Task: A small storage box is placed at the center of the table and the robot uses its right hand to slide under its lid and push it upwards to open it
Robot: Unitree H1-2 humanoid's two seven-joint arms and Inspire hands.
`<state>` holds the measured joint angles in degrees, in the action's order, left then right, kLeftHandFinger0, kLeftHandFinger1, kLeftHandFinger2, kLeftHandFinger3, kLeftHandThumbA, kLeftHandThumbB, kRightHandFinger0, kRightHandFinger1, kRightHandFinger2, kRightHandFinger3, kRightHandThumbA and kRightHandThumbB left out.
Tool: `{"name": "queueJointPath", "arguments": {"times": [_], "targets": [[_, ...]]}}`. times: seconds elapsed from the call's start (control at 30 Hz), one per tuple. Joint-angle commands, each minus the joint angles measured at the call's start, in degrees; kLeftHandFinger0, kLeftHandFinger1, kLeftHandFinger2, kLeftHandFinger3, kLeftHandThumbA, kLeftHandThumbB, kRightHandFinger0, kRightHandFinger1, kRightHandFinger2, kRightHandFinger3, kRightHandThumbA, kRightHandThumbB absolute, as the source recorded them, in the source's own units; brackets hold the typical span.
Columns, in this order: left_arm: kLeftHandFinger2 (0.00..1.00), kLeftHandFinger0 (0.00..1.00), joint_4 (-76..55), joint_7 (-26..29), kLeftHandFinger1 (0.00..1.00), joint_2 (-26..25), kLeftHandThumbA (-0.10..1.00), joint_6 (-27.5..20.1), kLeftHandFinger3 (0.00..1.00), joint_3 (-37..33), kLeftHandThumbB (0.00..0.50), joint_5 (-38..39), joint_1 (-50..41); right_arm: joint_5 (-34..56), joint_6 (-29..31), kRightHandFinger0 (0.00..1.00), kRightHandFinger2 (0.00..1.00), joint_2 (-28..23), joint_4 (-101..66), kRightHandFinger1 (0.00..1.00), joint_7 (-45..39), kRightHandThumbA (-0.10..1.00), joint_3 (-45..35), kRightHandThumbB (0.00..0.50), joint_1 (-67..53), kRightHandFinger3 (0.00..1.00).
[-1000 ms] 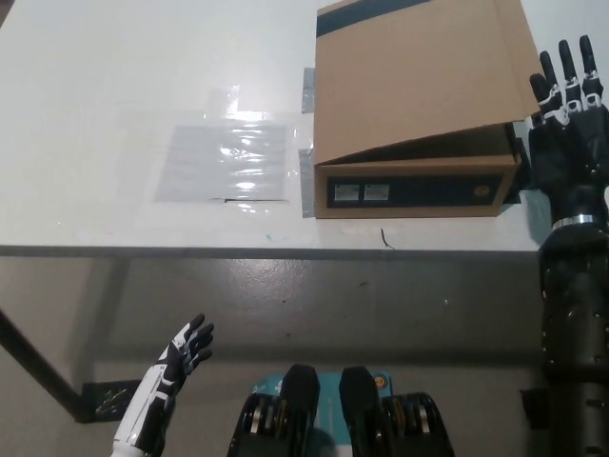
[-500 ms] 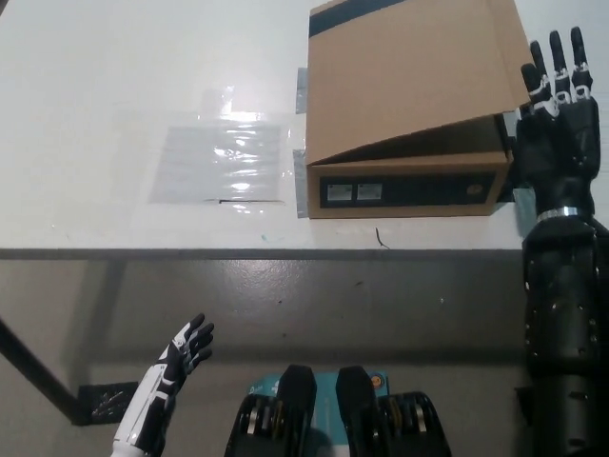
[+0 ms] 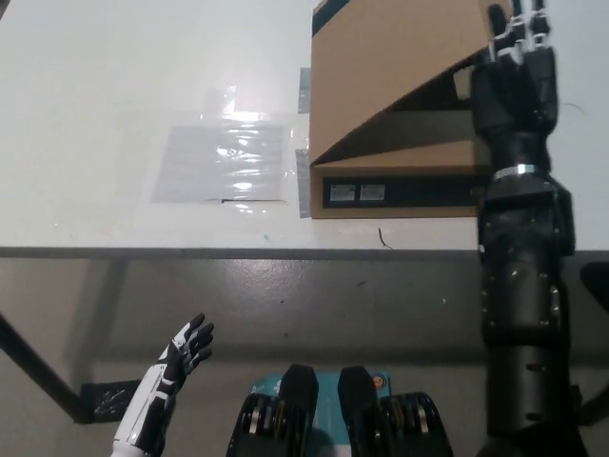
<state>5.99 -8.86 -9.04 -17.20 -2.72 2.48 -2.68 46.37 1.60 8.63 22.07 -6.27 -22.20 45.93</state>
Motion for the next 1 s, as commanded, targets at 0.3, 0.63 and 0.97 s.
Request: {"name": "queueJointPath", "arguments": {"times": [0.3, 0.63, 0.97], "targets": [[1.0, 1.0, -3.13, -0.43, 1.0, -0.46, 1.0, 0.04, 1.0, -0.23, 0.298, -0.79, 0.53, 1.65, 0.01, 1.0, 1.0, 4.39, -1.74, 1.0, 2.66, 1.0, 0.48, 0.354, 8.3, 1.0], [1.0, 1.0, -3.58, -0.84, 1.0, -0.67, 1.0, 0.53, 1.0, -0.57, 0.33, -0.85, 0.9, -3.48, -0.02, 1.0, 1.0, 6.46, -0.38, 1.0, 4.34, 1.0, 4.69, 0.354, 12.66, 1.0], [1.0, 1.0, -3.46, -0.82, 1.0, -0.88, 1.0, 0.58, 1.0, -0.7, 0.346, -1.36, 1.48, -11.04, 2.3, 1.0, 1.0, 7.7, 11.58, 1.0, 2.75, 1.0, 11.42, 0.318, 13.71, 1.0]]}}
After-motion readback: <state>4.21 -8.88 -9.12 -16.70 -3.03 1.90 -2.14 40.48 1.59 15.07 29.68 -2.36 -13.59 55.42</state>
